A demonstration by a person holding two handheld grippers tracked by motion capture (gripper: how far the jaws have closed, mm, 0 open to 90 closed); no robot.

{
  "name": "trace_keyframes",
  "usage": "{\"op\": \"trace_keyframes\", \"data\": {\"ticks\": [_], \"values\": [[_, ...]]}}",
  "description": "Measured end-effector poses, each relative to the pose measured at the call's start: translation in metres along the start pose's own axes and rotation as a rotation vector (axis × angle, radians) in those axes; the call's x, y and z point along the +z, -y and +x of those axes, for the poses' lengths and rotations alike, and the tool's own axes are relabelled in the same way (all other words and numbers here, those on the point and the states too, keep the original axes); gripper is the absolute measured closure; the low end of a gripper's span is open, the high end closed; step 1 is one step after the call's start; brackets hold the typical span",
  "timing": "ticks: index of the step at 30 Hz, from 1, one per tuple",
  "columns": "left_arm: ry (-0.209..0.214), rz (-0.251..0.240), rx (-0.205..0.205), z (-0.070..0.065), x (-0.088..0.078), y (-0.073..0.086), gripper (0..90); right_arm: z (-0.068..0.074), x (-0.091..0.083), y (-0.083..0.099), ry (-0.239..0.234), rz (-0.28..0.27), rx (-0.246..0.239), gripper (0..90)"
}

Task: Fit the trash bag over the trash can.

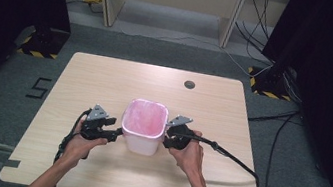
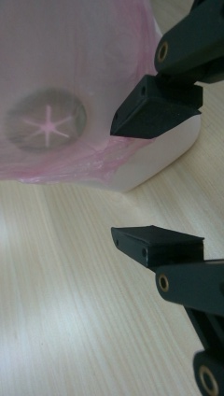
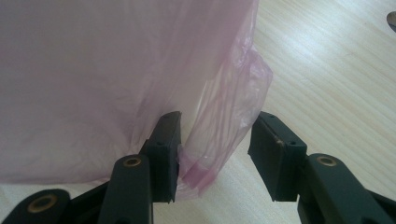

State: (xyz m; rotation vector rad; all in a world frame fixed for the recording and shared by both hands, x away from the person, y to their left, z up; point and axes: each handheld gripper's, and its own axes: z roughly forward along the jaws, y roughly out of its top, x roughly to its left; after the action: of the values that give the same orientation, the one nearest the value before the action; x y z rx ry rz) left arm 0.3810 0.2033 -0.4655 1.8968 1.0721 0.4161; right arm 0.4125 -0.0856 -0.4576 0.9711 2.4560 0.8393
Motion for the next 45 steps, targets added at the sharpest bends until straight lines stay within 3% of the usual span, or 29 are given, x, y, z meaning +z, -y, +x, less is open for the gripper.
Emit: {"op": "trace_keyframes", "data": {"ticks": [3,4,5,12,16,18,32,35,40,45], "values": [[-0.014,0.007,0.015,-0.001,0.004,0.002,44.7,0.0,0.001,0.0,0.002,0.004,0.004,54.0],[-0.034,0.025,0.057,-0.003,0.007,0.005,45.3,0.0,0.003,0.0,0.006,0.007,0.002,54.1],[-0.039,0.033,0.067,-0.003,0.009,0.006,45.3,0.0,0.004,0.0,0.006,0.009,0.002,54.2],[-0.027,0.05,0.059,-0.001,0.016,0.019,44.9,-0.002,0.009,0.002,-0.003,0.012,0.008,53.5],[-0.021,0.04,0.072,-0.003,0.014,0.018,45.2,-0.011,0.012,0.008,-0.075,-0.014,0.089,52.4],[-0.022,0.046,0.084,-0.005,0.014,0.018,45.0,-0.015,0.014,0.01,-0.088,-0.033,0.113,51.7],[-0.001,0.029,0.081,-0.009,0.011,0.024,43.1,-0.021,0.016,0.015,-0.113,-0.062,0.168,46.6],[-0.01,0.028,0.103,-0.008,0.011,0.025,42.4,-0.022,0.016,0.016,-0.113,-0.064,0.174,44.2],[-0.008,0.022,0.067,-0.004,0.009,0.026,37.1,-0.024,0.014,0.016,-0.106,-0.059,0.211,39.5],[0.01,-0.02,0.04,0.002,-0.008,0.028,35.5,-0.031,-0.011,0.013,-0.108,-0.117,0.255,37.2]]}}
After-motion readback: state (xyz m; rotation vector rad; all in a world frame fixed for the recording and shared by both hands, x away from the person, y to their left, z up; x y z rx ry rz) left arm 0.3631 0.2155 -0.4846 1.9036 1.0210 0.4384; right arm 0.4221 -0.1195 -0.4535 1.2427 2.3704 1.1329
